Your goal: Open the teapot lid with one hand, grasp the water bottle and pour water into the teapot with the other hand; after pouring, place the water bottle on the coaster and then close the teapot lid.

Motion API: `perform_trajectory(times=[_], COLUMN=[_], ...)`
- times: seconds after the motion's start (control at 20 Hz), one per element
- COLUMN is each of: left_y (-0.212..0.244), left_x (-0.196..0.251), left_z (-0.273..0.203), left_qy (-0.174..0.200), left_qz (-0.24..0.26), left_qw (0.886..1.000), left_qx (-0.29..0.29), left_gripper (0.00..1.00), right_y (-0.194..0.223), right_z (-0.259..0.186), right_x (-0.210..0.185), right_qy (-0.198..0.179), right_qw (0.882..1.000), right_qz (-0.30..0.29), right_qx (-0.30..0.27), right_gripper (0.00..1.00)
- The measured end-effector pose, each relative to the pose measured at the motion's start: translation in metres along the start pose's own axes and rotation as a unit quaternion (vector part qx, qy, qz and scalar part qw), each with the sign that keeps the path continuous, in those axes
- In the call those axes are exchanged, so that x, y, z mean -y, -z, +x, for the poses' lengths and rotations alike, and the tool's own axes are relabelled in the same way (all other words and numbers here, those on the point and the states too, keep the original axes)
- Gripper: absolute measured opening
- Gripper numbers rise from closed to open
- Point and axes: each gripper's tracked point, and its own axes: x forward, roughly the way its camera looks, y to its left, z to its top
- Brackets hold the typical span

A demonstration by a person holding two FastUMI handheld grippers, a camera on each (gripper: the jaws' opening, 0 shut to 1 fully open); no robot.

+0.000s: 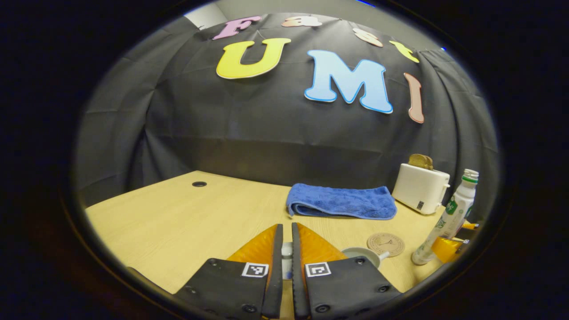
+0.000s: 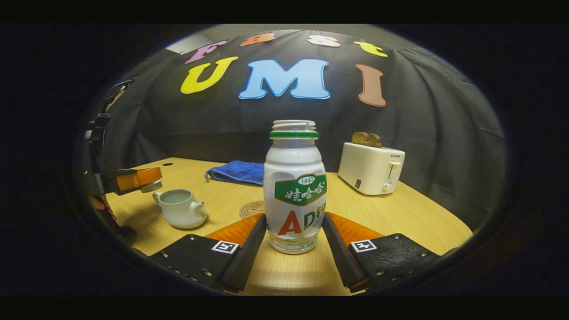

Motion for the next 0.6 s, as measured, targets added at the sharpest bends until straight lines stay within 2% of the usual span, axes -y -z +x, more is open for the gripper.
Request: perform_trajectory(times=[0.05, 0.1, 0.15, 0.3, 0.4, 0.6], left_y=[-0.001, 0.0, 0.0, -0.003, -0.003, 0.0], left_x=[-0.002, -0.004, -0.008, -0.019, -0.027, -0.038], left_z=[0.0, 0.0, 0.001, 0.0, 0.001, 0.0], left_qy=[-0.002, -0.007, -0.012, -0.022, -0.029, -0.042], left_qz=[0.001, 0.004, 0.007, 0.004, -0.001, -0.003], left_qw=[1.0, 1.0, 1.0, 1.0, 1.0, 0.999], left_qx=[0.0, 0.0, 0.0, 0.005, 0.003, -0.003], left_gripper=[0.17, 0.17, 0.19, 0.19, 0.2, 0.19], right_y=[-0.001, -0.003, -0.006, -0.015, -0.024, -0.039], right_z=[0.002, 0.001, 0.001, 0.003, 0.004, 0.009], right_x=[0.003, 0.006, 0.008, 0.013, 0.017, 0.015], right_qy=[0.008, 0.019, 0.027, 0.061, 0.088, 0.115], right_qw=[1.0, 0.999, 0.999, 0.992, 0.98, 0.945], right_qz=[-0.012, -0.029, -0.046, -0.11, -0.179, -0.302], right_qx=[0.001, 0.002, 0.007, 0.017, 0.028, 0.058], right_gripper=[0.61, 0.74, 0.74, 0.74, 0.74, 0.74])
